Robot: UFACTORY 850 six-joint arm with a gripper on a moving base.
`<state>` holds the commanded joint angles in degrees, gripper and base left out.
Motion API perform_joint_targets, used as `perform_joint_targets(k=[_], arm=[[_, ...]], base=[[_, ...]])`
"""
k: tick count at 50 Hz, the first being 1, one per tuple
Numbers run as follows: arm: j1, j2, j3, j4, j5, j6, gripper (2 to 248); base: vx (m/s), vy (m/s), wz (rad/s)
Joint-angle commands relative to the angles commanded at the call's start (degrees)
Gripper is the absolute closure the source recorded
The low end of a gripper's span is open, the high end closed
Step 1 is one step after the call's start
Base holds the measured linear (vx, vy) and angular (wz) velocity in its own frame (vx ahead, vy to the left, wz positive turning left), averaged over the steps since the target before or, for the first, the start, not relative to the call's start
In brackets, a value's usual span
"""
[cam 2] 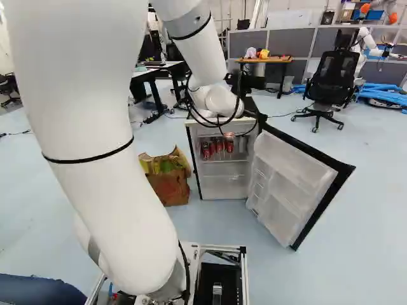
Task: Grab a drink from the fridge
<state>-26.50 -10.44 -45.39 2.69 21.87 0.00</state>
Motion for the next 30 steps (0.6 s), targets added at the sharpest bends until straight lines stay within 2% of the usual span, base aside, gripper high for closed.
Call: perform_joint_targets(k=[30], arm=[[-5.28,2.02,-2.06,0.0,-11.15,0.0,3]], base=[[0.0,0.0,0.0]])
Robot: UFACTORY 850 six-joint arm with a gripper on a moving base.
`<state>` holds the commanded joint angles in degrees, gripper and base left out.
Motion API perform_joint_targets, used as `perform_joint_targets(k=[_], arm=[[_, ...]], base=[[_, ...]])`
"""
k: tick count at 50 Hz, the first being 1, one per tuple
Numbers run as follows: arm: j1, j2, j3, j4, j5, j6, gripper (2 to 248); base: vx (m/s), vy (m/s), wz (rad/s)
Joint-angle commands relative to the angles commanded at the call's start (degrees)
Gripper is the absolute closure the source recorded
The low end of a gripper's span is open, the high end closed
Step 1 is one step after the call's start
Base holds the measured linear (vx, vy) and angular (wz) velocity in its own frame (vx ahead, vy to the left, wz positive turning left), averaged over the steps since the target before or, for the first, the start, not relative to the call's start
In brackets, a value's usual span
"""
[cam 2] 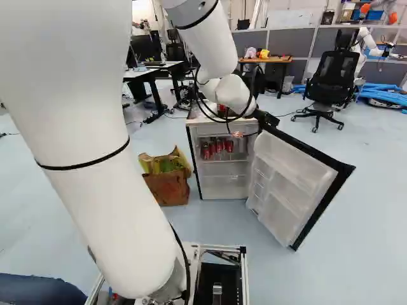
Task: Grab a drink from the fridge
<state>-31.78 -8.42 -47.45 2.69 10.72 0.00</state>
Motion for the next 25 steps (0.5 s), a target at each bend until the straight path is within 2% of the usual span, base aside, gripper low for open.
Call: perform_joint_targets(k=[25], arm=[[-4.31,1.03,-2.49,0.43,-8.08,0.0,3]], base=[[0.0,0.0,0.0]])
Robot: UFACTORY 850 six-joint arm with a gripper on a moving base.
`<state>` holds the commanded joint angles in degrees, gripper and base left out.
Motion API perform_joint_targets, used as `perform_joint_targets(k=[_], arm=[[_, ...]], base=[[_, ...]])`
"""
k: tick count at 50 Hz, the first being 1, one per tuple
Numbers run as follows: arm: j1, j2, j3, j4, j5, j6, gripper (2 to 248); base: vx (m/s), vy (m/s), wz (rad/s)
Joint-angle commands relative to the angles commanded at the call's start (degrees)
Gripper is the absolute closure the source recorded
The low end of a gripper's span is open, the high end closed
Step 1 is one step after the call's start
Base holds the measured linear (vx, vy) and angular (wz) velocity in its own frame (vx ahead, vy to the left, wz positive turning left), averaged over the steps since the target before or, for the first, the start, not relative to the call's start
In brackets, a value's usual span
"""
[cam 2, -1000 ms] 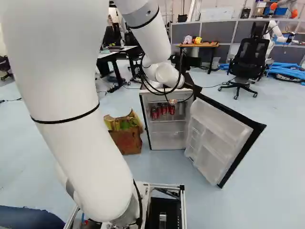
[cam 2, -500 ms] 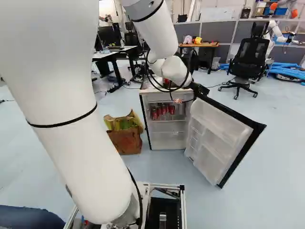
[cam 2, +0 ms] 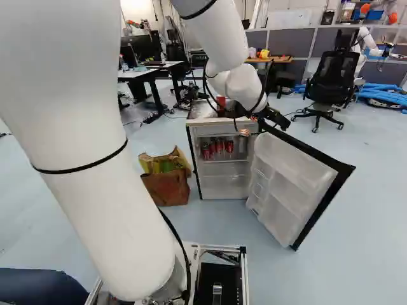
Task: Grab a drink from the fridge
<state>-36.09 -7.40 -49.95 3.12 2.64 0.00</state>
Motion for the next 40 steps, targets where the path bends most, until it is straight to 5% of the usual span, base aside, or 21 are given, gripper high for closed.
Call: perform_joint_targets(k=[40], arm=[[-6.7,-2.24,-5.4,2.55,-8.74,0.0,3]], base=[[0.0,0.0,0.0]])
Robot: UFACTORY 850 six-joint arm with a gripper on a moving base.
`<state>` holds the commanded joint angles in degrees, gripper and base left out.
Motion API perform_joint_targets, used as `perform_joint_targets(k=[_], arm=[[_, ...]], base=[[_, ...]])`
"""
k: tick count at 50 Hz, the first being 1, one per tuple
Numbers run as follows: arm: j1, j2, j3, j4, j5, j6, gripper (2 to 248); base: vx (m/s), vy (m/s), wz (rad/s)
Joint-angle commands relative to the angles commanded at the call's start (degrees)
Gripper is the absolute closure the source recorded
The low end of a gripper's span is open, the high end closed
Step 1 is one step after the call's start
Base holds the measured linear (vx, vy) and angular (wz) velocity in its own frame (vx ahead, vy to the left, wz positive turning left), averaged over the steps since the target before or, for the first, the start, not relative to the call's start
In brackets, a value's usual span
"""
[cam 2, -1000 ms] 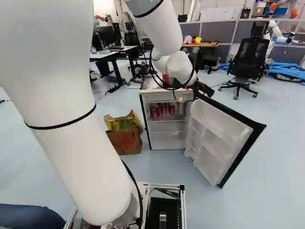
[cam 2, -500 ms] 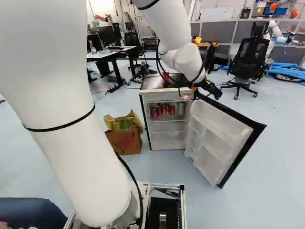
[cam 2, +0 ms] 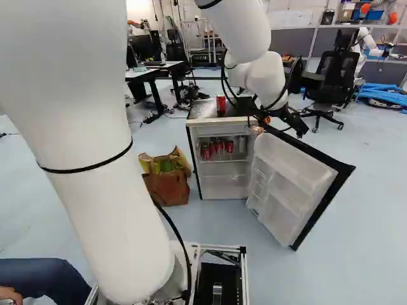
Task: Grab a drink from the fridge
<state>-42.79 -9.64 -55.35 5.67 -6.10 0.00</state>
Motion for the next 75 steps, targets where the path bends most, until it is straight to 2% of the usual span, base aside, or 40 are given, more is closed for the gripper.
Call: perform_joint_targets(k=[42,75], arm=[[-5.83,-7.02,-8.11,0.0,-0.22,0.0,3],[-8.4,-14.72,-17.59,0.0,-4.96,0.0,3]], base=[[0.0,0.0,0.0],[0.0,0.0,0.0]])
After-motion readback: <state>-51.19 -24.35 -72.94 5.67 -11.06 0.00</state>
